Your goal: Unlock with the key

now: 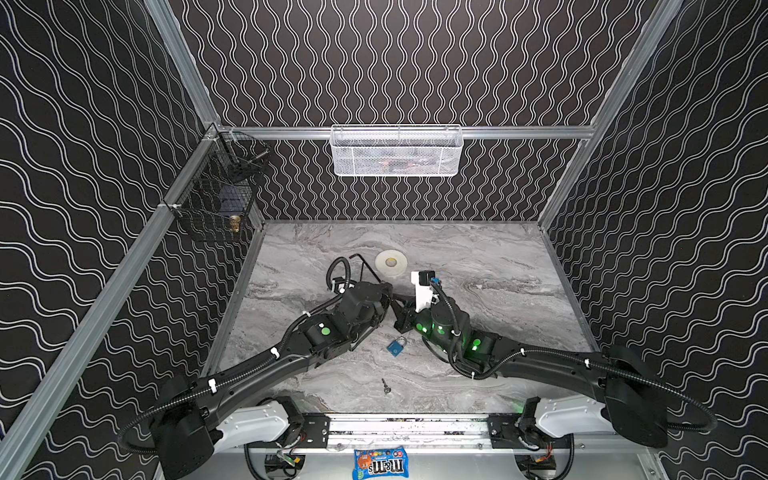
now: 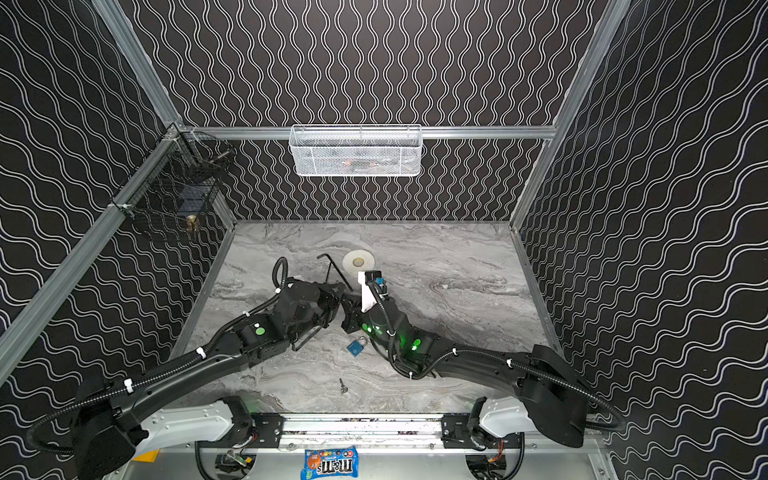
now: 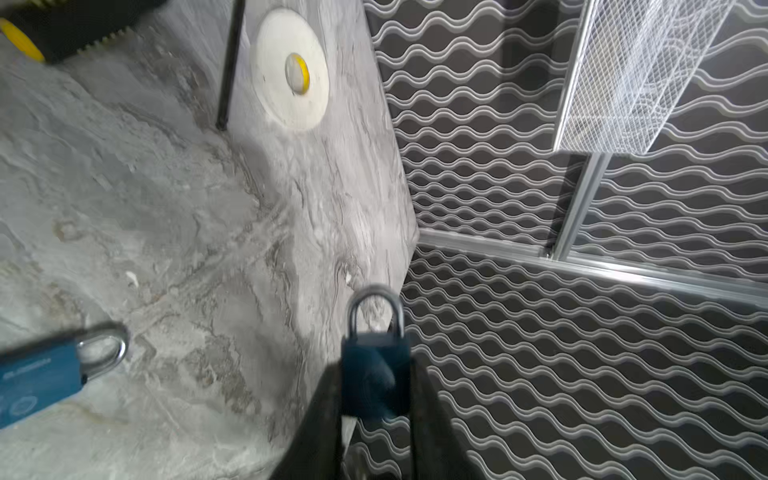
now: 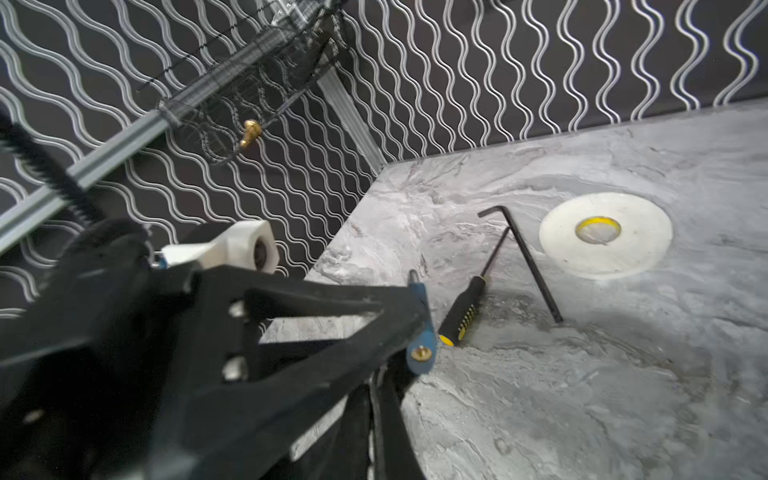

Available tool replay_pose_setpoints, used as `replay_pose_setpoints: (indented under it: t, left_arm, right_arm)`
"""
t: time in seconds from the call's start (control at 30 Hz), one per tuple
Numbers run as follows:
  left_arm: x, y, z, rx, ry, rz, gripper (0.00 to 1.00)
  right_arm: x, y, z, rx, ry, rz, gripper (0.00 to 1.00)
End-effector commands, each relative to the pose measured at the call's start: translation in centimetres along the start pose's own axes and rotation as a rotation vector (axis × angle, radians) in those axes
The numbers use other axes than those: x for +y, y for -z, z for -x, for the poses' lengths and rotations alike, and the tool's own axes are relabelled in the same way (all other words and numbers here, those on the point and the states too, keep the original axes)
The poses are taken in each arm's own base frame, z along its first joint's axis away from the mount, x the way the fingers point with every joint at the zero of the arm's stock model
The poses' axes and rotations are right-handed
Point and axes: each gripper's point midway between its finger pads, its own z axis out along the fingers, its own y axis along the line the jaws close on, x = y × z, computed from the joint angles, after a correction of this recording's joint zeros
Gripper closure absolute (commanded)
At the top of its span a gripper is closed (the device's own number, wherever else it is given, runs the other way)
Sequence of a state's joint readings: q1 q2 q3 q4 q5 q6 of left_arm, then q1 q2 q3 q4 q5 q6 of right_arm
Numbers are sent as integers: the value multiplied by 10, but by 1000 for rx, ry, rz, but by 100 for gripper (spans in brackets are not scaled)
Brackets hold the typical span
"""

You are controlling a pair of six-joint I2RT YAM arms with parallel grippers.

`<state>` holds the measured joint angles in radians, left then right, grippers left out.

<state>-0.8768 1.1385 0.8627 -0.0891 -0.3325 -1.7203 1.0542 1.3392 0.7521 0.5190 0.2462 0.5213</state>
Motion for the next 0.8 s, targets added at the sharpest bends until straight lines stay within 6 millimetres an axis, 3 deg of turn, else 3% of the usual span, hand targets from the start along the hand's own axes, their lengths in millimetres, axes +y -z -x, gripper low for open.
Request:
replay_pose_setpoints:
  t: [0.0,0.13,0.27,0.5,0.77]
  left_arm:
    - [-25,6,-20,116,17,-98,100]
    - [-30,12,-19,122,-7,-117,100]
    - [-34,18,-14,102,-37,-120,100]
    - [-26,22,2,18,-72,-84,100]
    - [-23,14,-2,25,-60,-78,100]
  right_arm:
    - [36,8,16,-46,18,173,100]
    - [9,7,17,-60,-16,28,100]
    - [-1,15,19,-86,-25,-7,100]
    - [-11,32,30,-97,-8,-72,100]
    - [-11,26,26,-77,-2,-86,100]
